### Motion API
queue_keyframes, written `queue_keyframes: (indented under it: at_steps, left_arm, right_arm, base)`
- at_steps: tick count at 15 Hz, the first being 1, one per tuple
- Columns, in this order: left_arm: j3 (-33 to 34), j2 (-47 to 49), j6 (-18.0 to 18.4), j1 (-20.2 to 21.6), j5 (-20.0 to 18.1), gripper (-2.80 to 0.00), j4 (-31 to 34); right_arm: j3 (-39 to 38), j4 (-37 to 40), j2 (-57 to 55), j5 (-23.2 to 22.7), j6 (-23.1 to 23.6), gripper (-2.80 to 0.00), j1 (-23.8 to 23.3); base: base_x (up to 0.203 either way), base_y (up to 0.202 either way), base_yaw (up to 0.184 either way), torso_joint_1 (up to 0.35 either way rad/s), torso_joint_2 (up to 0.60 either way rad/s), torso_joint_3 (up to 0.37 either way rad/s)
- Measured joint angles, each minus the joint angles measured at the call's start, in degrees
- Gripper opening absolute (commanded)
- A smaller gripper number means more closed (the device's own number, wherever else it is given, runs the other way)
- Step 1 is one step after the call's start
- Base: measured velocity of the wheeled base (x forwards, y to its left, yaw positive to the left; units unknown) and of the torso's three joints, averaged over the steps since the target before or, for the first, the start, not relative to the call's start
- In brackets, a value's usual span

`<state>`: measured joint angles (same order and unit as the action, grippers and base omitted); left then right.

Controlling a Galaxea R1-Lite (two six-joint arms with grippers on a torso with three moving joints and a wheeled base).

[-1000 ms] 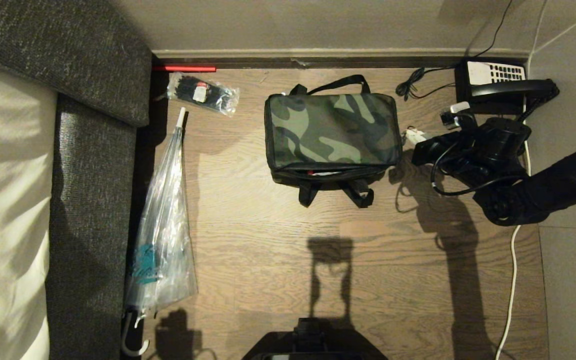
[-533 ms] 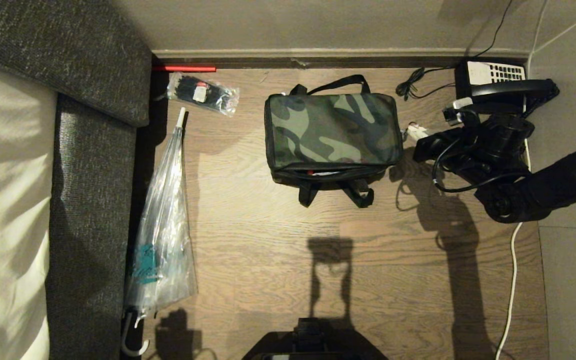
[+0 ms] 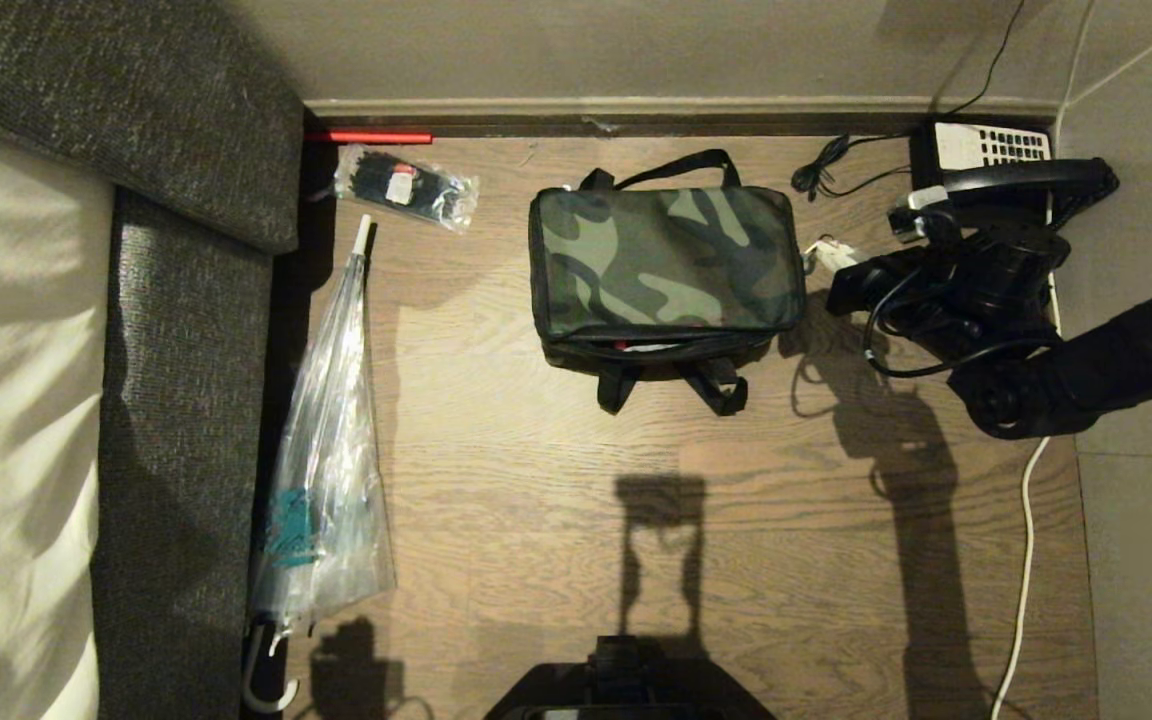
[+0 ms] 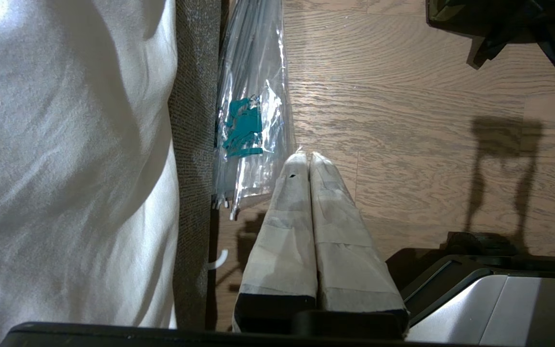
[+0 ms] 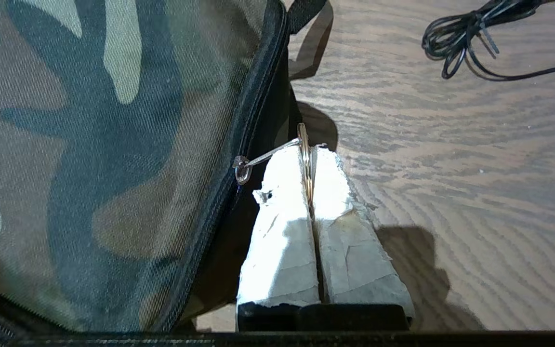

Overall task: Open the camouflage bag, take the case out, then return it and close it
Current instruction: Open the top of the storage box

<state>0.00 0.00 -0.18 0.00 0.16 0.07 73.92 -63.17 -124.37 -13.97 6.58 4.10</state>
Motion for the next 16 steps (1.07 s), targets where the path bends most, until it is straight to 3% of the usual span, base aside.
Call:
queue_keyframes:
  at_steps: [16]
  left_arm:
    - [0.0, 0.0, 0.0, 0.0, 0.0, -2.80, 0.0]
  right_arm:
    - [4.6, 0.2, -1.8, 0.0, 0.0, -2.80, 0.0]
  base:
    - [0.000, 0.000, 0.000, 0.000, 0.00, 0.000]
